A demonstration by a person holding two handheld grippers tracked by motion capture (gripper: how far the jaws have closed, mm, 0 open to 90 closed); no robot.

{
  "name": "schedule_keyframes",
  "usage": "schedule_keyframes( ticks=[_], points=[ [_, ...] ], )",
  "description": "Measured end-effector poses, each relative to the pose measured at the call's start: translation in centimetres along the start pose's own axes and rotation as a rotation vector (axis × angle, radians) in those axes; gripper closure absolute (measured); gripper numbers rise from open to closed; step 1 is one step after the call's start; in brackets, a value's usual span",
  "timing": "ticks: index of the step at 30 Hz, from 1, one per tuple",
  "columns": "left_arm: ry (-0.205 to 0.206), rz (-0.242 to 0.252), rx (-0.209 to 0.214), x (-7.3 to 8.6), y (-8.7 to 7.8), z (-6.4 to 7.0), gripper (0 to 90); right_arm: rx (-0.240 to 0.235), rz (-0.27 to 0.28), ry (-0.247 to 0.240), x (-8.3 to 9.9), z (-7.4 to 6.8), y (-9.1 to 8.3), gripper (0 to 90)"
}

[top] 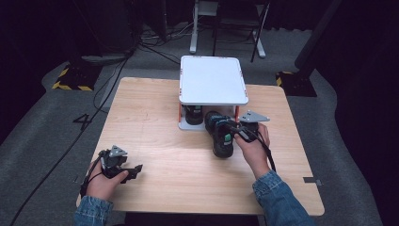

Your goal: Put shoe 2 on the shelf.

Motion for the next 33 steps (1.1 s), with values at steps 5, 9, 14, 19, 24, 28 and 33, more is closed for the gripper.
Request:
schedule_keyframes(
  ticks=[5,9,14,19,24,28,33],
  points=[
    [-0.019,-0.009,-0.007,0.7,0.0,-0.3,26.1,0.059,0.021,0.035,-1.1,1.7,2.1,75.5],
    [-0.018,-0.013,-0.009,0.9,0.0,-0.6,26.1,0.085,0.036,0.056,-1.9,2.5,4.0,75.5],
    [-0.015,-0.01,0.001,0.6,0.2,-0.4,26.0,0.12,0.0,0.045,-2.1,2.7,6.3,74.1],
    [-0.003,-0.011,0.012,0.1,0.4,-0.2,26.1,0.084,-0.019,0.055,-2.3,2.7,6.4,58.2],
    [0.011,-0.014,0.025,-0.5,0.8,0.1,26.0,0.172,-0.003,-0.002,-2.3,2.2,4.0,43.5],
    [0.021,-0.015,0.031,-0.9,0.9,0.3,26.0,0.161,0.006,-0.008,-1.8,1.3,1.2,40.0],
    [0.028,-0.02,0.035,-1.2,1.1,0.4,26.0,0.107,-0.011,0.032,-0.2,0.2,-1.5,35.9]
  ],
)
Point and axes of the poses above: each handheld gripper's, and its own axes: y roughly forward along the jaws, x roughly out of its underside, z roughly to its right, the point moved 1 cm from there along y, roughly forward along the jaws, and after that the axes turned 14 degrees about -z, right-handed, at the moved point
